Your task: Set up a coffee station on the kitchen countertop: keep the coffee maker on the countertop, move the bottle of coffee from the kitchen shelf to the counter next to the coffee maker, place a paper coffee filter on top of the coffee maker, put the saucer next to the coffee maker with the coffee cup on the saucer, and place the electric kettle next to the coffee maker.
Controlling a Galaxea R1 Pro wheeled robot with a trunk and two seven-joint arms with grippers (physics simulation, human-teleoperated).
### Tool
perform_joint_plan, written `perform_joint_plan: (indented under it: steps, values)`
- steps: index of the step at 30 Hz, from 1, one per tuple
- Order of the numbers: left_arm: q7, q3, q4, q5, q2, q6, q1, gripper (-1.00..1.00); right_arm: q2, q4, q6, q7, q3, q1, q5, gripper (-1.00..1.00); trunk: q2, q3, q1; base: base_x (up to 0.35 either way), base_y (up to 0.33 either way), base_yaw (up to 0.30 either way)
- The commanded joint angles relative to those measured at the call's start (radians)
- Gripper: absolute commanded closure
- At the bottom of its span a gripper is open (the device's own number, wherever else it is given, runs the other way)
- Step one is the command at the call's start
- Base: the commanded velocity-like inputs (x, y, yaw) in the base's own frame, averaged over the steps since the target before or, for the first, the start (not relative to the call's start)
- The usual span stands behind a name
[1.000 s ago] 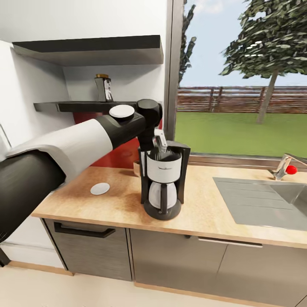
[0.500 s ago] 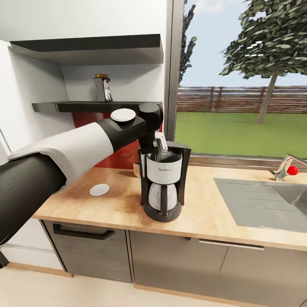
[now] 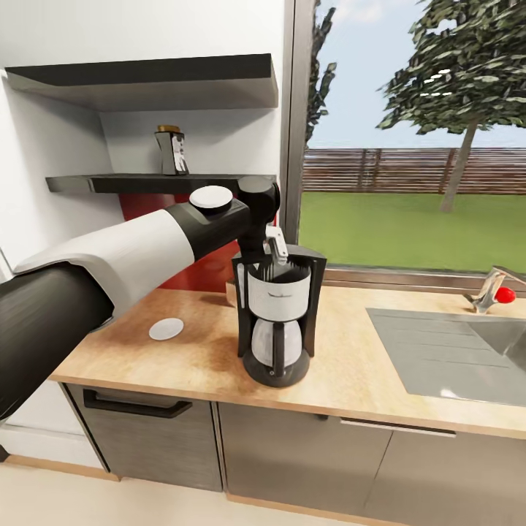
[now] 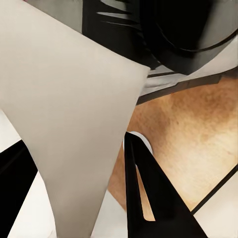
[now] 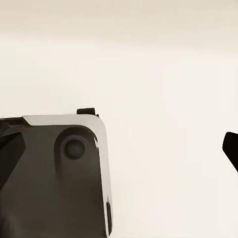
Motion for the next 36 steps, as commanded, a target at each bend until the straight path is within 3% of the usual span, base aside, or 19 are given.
perform_joint_plan:
  steps: [1, 36]
  values:
    - [-0.010, -0.001, -0.001, -0.010, 0.000, 0.006, -0.001, 1.00, 0.000, 0.001, -0.004, 0.001, -0.005, -0.001, 0.000, -1.00, -0.002, -0.002, 0.001, 0.002, -0.001, 0.000]
    - [-0.012, 0.002, -0.055, -0.006, 0.000, 0.010, -0.001, 1.00, 0.000, 0.001, -0.004, 0.001, -0.005, -0.001, 0.000, -1.00, -0.002, -0.002, 0.001, 0.022, -0.049, 0.000]
